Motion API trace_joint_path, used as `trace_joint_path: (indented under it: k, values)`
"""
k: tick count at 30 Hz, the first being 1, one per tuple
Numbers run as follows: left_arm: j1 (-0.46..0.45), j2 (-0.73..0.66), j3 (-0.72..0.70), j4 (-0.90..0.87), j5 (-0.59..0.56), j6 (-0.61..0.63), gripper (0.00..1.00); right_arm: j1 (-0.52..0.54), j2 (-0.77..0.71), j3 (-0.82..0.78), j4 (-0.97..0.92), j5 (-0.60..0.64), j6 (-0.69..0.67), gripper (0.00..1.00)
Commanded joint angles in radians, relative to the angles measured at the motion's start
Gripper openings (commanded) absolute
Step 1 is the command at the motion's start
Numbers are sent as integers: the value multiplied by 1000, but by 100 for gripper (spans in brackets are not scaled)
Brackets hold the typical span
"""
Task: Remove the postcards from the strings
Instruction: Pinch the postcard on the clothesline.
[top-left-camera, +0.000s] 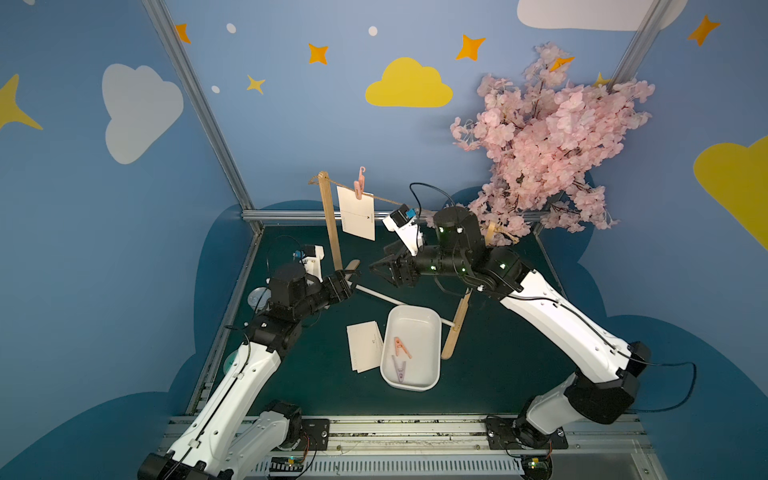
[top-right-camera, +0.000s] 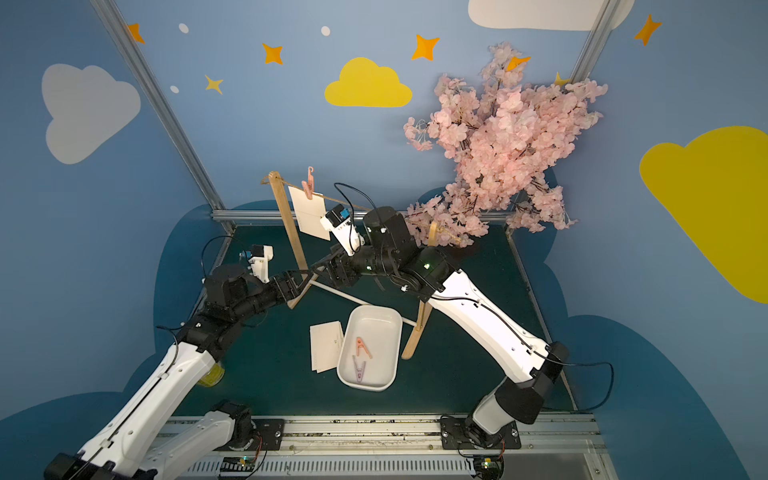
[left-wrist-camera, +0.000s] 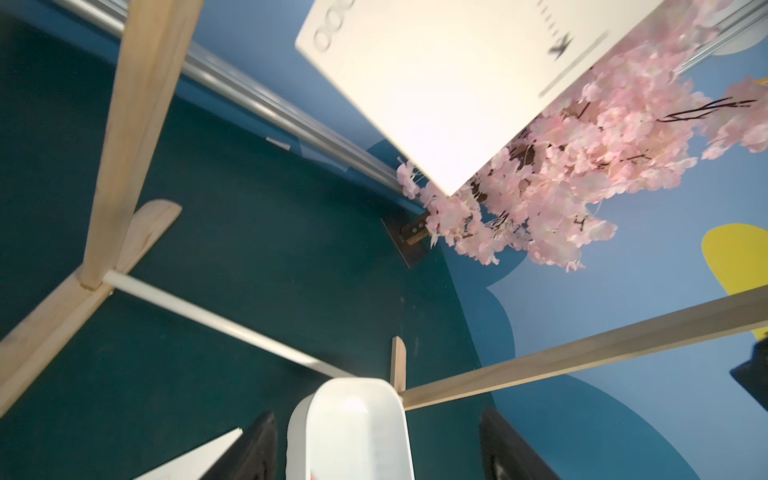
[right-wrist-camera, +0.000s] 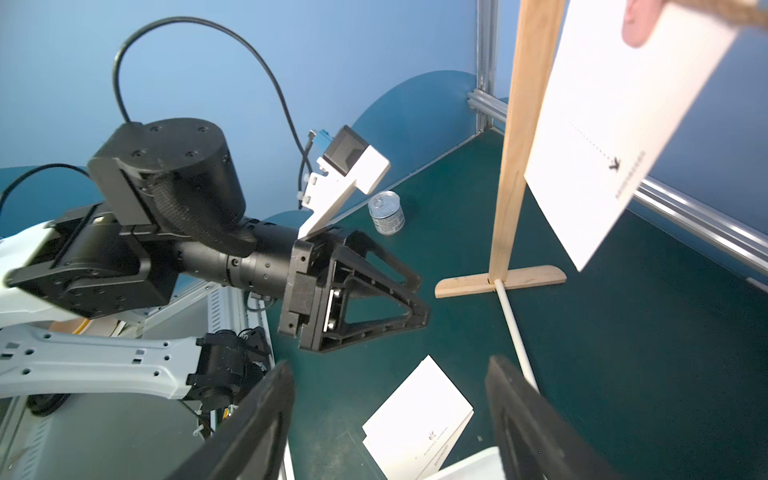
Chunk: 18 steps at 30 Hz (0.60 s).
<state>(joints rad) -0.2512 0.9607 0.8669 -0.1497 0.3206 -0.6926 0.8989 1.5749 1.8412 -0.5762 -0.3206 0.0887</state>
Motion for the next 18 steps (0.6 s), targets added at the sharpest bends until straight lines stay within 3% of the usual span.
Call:
trace_joint_path:
  k: [1, 18]
  values:
    - [26, 14, 64, 41, 34, 54, 79, -6, 44, 91, -72, -58, -41, 78]
    - [95, 198, 295, 85, 78, 181, 91, -70, 154, 375, -101, -168, -41, 80]
